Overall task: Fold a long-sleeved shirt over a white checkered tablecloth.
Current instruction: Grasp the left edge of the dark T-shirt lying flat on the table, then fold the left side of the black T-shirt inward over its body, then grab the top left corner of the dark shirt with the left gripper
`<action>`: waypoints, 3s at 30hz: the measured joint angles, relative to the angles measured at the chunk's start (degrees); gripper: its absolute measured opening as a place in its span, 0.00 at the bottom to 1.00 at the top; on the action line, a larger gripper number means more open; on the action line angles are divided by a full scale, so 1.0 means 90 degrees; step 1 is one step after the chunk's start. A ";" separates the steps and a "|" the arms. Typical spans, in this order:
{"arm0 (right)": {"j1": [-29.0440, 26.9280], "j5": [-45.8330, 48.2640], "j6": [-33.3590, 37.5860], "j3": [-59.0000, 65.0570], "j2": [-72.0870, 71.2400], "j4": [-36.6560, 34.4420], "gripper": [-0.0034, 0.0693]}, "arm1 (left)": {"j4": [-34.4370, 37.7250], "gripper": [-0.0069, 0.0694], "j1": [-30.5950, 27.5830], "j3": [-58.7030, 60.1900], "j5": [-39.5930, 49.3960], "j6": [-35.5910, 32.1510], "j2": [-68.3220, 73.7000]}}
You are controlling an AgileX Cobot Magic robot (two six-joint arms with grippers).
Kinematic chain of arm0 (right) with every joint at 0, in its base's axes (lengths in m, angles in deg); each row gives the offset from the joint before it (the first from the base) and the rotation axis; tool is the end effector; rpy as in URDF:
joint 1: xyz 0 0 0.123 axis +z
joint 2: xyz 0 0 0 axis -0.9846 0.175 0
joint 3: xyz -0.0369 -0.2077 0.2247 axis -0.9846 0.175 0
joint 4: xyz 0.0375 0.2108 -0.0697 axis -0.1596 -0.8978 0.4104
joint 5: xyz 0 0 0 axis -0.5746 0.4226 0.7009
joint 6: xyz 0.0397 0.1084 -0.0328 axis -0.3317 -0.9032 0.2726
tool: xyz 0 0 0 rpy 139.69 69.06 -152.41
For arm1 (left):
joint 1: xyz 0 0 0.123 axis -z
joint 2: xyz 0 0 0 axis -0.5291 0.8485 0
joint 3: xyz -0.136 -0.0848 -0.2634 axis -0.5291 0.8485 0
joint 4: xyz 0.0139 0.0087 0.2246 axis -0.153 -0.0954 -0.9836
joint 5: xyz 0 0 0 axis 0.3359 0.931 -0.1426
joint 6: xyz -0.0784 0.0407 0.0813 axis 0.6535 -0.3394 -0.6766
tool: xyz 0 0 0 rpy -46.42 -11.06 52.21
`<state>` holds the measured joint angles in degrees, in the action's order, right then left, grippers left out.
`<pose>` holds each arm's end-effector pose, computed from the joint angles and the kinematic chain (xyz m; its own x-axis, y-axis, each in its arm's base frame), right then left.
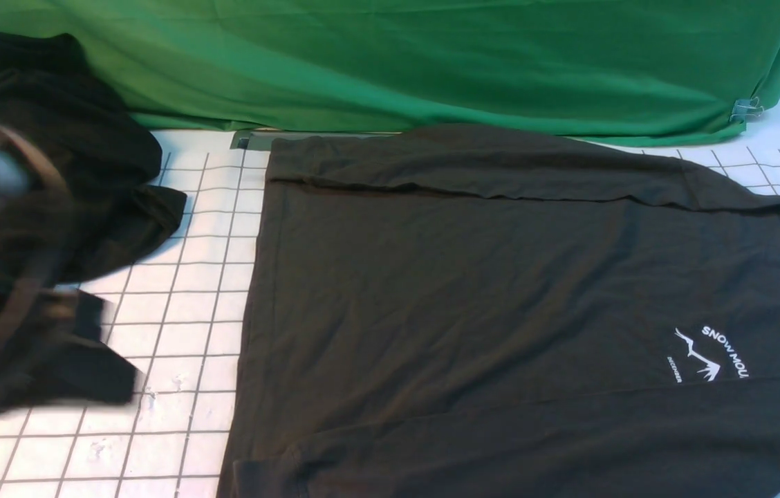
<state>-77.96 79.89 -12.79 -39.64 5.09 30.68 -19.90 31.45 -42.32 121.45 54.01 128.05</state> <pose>0.0886 0.0401 0.3352 -0.7628 -0.2278 -0.6052 -0.3768 0.9172 0.1296 0.1513 -0.0583 0.3136 -0.9519 -0.0617 -0.3002 0.0978 0.8672 -0.4883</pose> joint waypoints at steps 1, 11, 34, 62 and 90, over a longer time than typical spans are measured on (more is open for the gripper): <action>0.0000 0.0015 -0.0079 0.0015 0.0180 0.0072 0.06 | 0.0328 0.11 0.0086 0.0131 0.0006 -0.0323 0.0415; 0.0000 -0.0223 -0.0263 0.0154 0.0292 0.0131 0.08 | -0.0860 0.29 0.1959 0.0262 -0.1841 0.0573 0.1932; 0.0000 -0.0551 -0.0317 0.0163 0.0292 0.0131 0.18 | -0.0939 0.43 0.2281 0.0262 -0.2953 0.0528 0.3686; 0.0000 -0.0687 -0.0425 0.0176 0.0292 0.0133 0.30 | -0.1235 0.11 0.1140 -0.3580 -0.1857 0.0873 0.4405; 0.0000 -0.1050 -0.0615 0.0399 0.0292 0.0141 0.38 | 0.0514 0.67 0.0449 -0.6758 -0.2578 0.2467 0.7937</action>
<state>-77.96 70.44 -18.32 -36.04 7.72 31.95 -15.28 35.49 -103.15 98.25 76.22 199.49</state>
